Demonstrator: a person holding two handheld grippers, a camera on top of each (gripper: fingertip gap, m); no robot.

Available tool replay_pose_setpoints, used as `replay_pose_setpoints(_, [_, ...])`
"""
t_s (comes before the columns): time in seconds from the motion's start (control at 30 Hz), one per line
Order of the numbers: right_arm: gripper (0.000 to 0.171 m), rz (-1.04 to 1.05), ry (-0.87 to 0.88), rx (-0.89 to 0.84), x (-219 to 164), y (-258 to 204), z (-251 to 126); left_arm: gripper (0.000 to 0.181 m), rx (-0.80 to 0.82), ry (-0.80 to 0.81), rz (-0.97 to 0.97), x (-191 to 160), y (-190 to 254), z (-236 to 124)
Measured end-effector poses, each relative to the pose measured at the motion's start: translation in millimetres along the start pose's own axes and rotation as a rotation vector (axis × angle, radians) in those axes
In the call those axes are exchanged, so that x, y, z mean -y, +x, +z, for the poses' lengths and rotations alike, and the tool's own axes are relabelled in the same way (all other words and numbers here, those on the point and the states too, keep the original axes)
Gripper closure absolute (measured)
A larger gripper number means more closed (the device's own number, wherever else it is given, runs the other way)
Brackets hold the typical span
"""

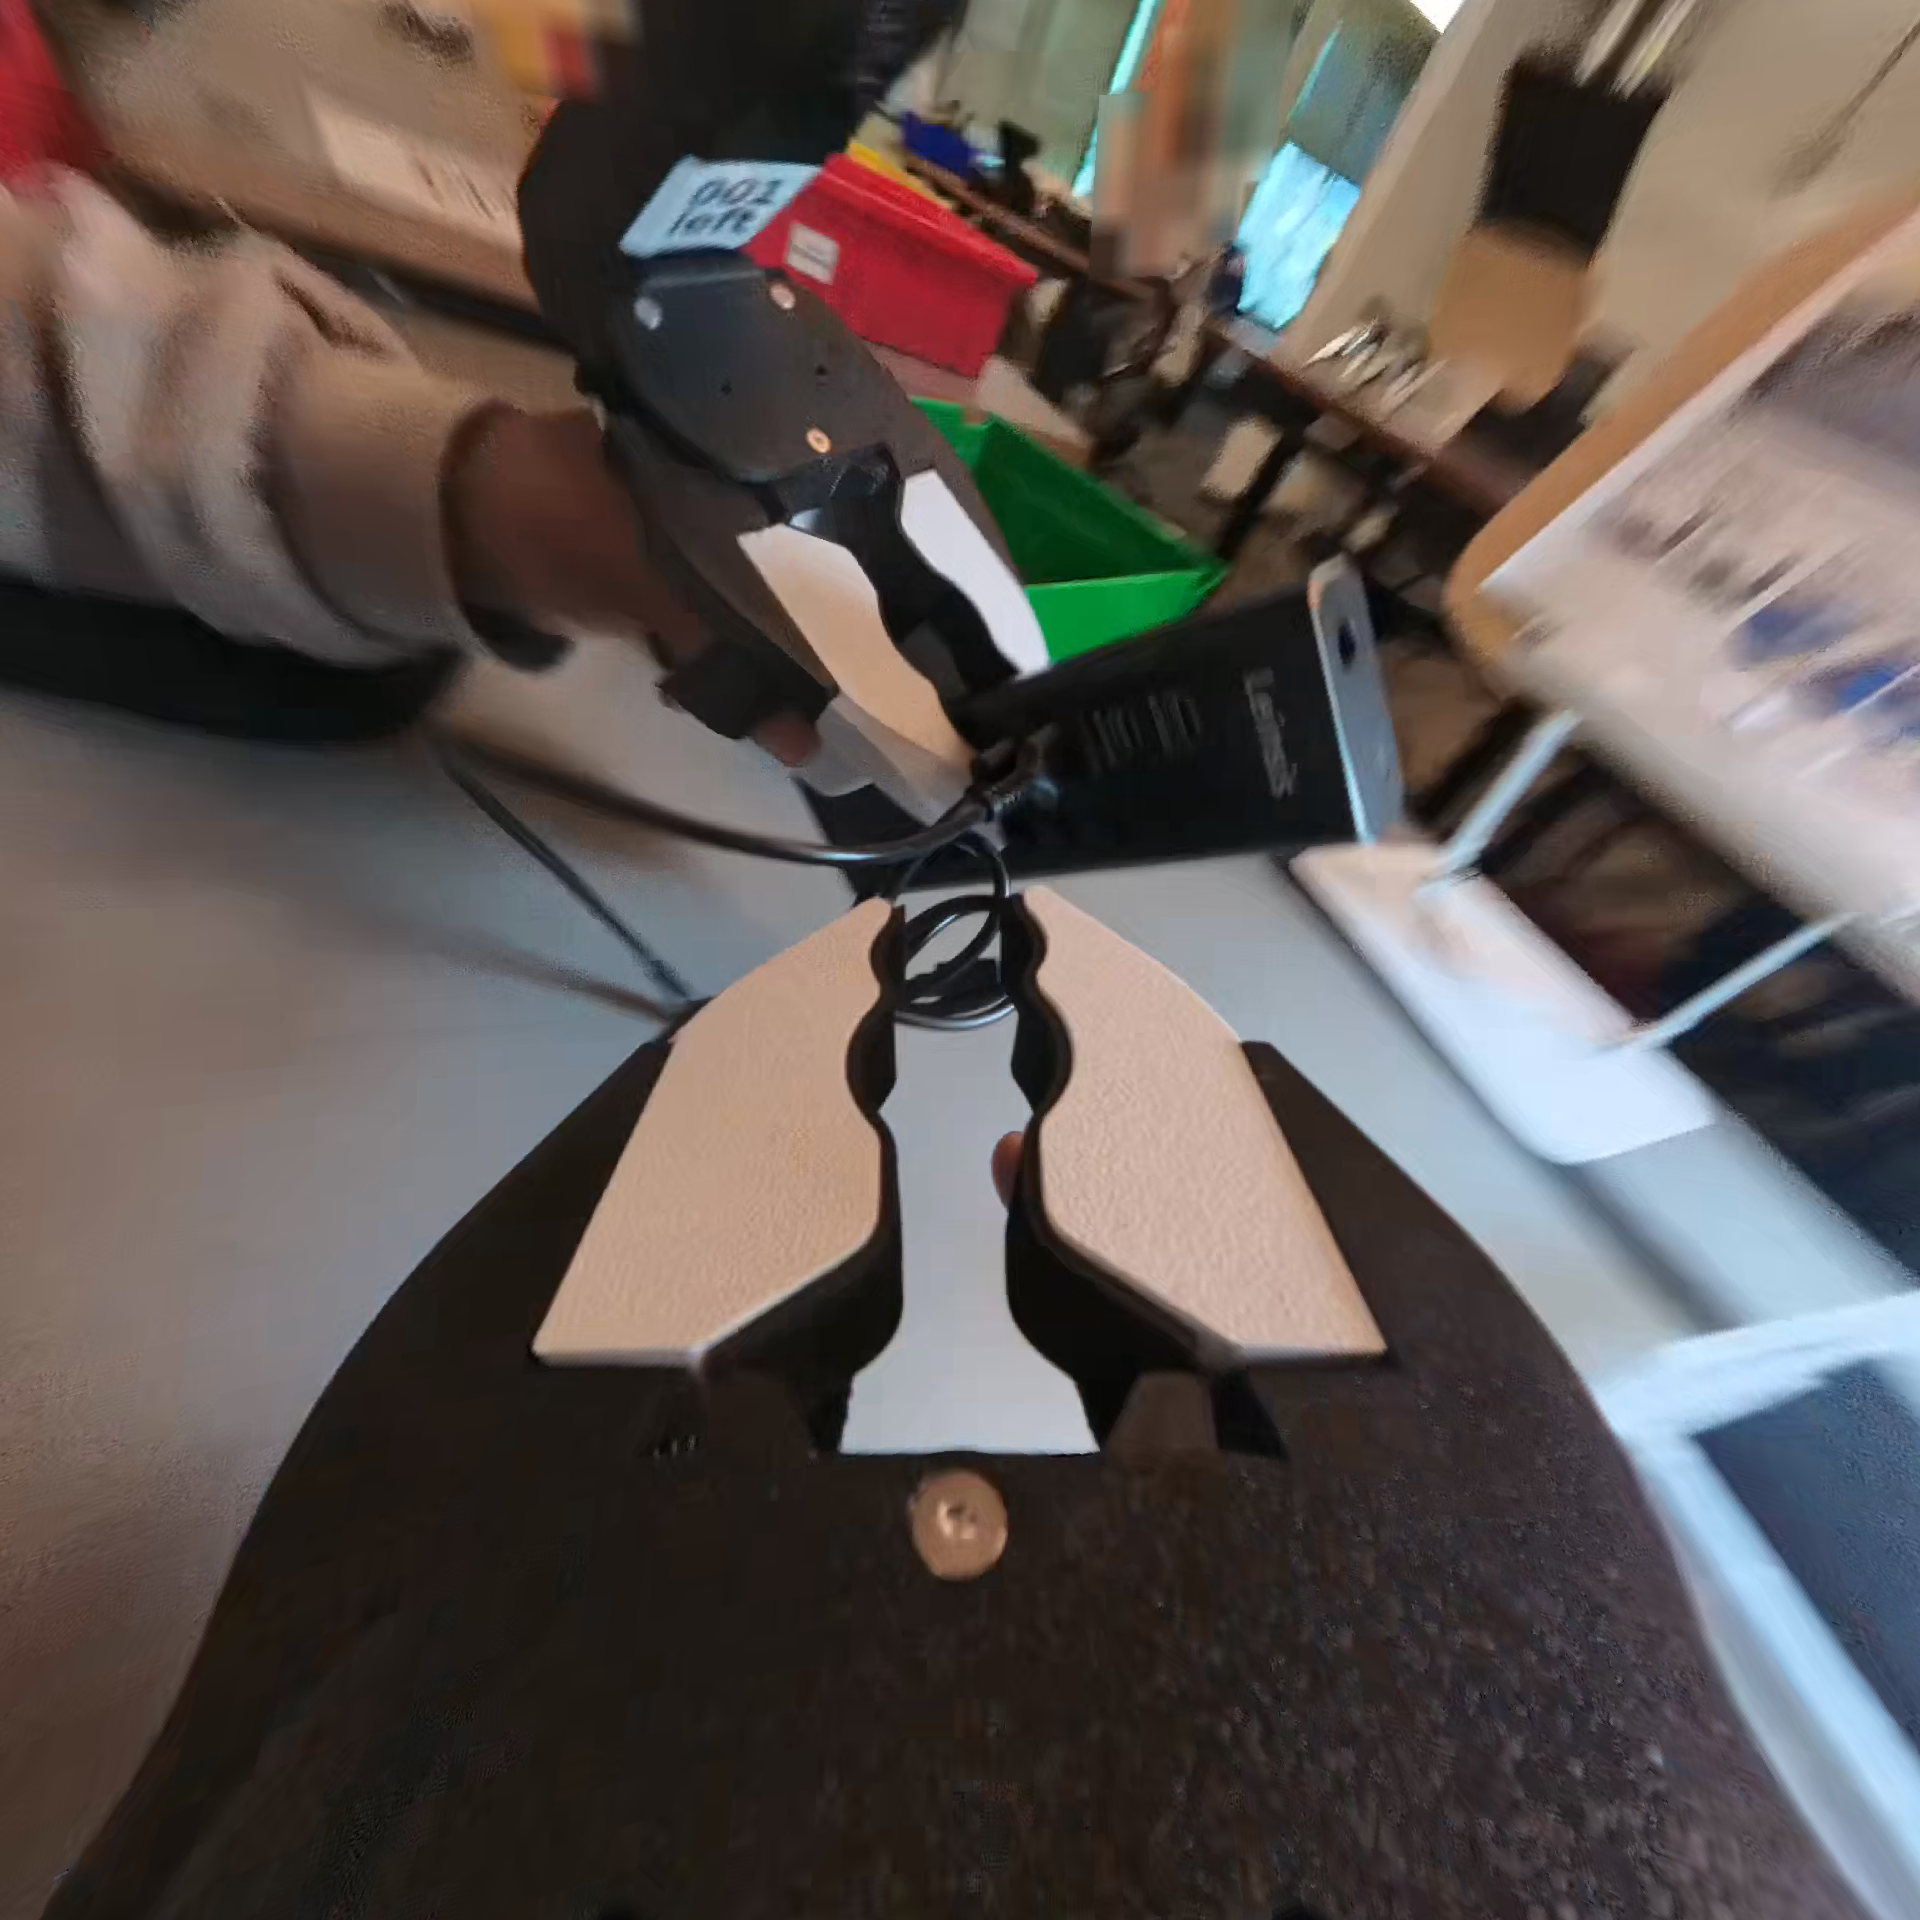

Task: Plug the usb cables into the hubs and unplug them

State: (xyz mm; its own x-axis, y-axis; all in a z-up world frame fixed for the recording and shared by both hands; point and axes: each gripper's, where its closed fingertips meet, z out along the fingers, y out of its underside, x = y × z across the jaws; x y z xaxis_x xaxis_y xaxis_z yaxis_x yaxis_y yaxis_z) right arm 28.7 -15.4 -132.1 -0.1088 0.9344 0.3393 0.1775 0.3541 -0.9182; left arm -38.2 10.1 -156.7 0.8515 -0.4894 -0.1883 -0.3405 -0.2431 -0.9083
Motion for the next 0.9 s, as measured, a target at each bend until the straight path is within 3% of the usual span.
replay_pose_setpoints(0.1, [0.147, 0.312, 0.058, 0.101, 4, 18, -4, 0.153, 0.074, -0.032, 0.122, 5, -12, -4])
replay_pose_setpoints(0.23, [0.132, 0.47, 0.054, 0.172, 16, 27, 8, 0.153, 0.13, -0.031, 0.235, 26, -23, -5])
replay_pose_setpoints(0.37, [0.133, 0.496, 0.046, 0.149, 34, 43, 22, 0.153, 0.185, -0.049, 0.322, 44, -33, 0])
replay_pose_setpoints(0.53, [0.153, 0.498, 0.034, 0.101, 24, 53, 29, 0.153, 0.192, -0.062, 0.415, 48, -24, 11])
replay_pose_setpoints(0.9, [0.154, 0.536, 0.041, 0.184, 17, 42, 27, 0.149, 0.141, -0.031, 0.444, 40, -8, 20])
